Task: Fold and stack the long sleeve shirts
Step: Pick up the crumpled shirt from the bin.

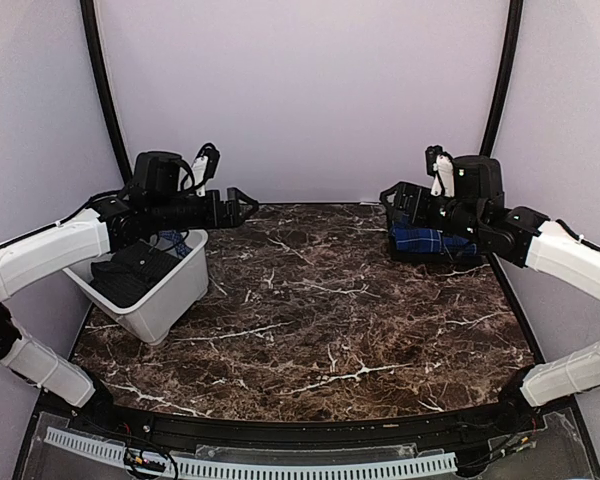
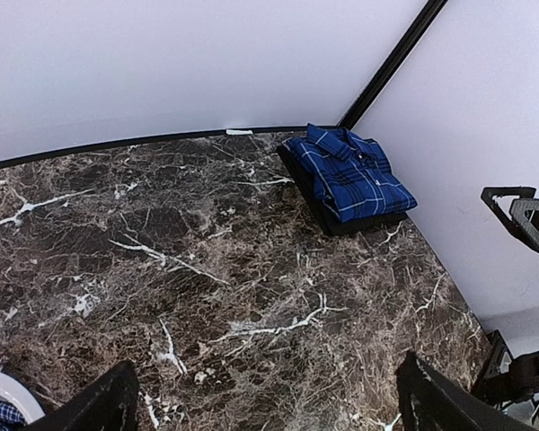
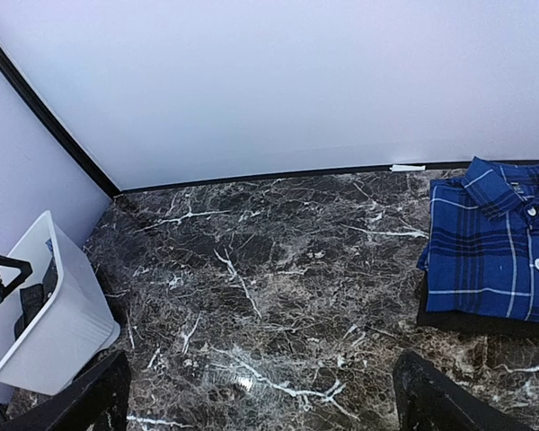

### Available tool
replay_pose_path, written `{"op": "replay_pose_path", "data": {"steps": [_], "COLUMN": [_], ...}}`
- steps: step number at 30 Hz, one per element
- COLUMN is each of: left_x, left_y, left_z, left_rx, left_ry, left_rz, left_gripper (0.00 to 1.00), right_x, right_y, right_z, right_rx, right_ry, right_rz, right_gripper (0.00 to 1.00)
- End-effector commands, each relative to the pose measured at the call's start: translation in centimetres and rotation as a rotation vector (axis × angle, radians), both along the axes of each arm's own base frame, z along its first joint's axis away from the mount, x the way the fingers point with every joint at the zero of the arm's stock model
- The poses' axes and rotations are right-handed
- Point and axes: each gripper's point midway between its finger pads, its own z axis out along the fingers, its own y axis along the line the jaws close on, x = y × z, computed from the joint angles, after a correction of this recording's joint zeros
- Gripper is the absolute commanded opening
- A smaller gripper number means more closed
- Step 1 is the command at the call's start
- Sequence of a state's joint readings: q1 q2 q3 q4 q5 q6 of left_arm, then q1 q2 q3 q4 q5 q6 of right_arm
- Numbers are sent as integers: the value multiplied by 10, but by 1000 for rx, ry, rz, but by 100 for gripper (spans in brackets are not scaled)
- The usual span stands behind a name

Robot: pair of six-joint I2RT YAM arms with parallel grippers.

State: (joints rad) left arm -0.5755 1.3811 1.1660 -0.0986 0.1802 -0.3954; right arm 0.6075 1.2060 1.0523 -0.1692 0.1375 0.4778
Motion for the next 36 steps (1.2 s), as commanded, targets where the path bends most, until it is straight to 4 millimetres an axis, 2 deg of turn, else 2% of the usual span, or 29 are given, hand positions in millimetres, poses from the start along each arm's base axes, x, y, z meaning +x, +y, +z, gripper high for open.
{"op": "replay_pose_path", "data": {"steps": [1,7,11,14,16,18,19,20,22,24,26,31,36], "left_x": [2,3,6,7,9,17,18,16,17,17,21,33,30], "left_y": [4,21,46,75,101,149,162,178,223,248,260,271,291], "left_z": [26,28,30,28,28,24,21,13,-3,-24,-47,-101,-147], "left_rx": [-1,51,112,160,176,176,161,182,211,229,226,234,213], "left_ry": [-70,-75,-72,-47,-20,36,65,102,172,247,321,465,573], "left_rz": [16,91,201,306,397,545,592,643,780,836,856,888,981], "left_gripper": [99,99,99,99,99,99,99,99,99,99,99,98,92], "right_x": [2,4,6,8,9,8,8,7,7,8,8,8,6], "right_y": [-7,-10,-13,-14,-13,-11,-10,-10,-8,-6,-3,-1,-2], "right_z": [21,18,14,12,12,14,14,13,14,13,12,9,5], "right_rx": [30,1,-21,-39,-49,-54,-54,-55,-57,-63,-69,-81,-93], "right_ry": [-65,-64,-70,-78,-84,-100,-105,-109,-119,-122,-122,-120,-111], "right_rz": [-33,-48,-64,-66,-63,-44,-39,-34,-19,-5,7,23,25], "right_gripper": [99,99,99,99,99,99,99,99,99,99,99,98,99]}}
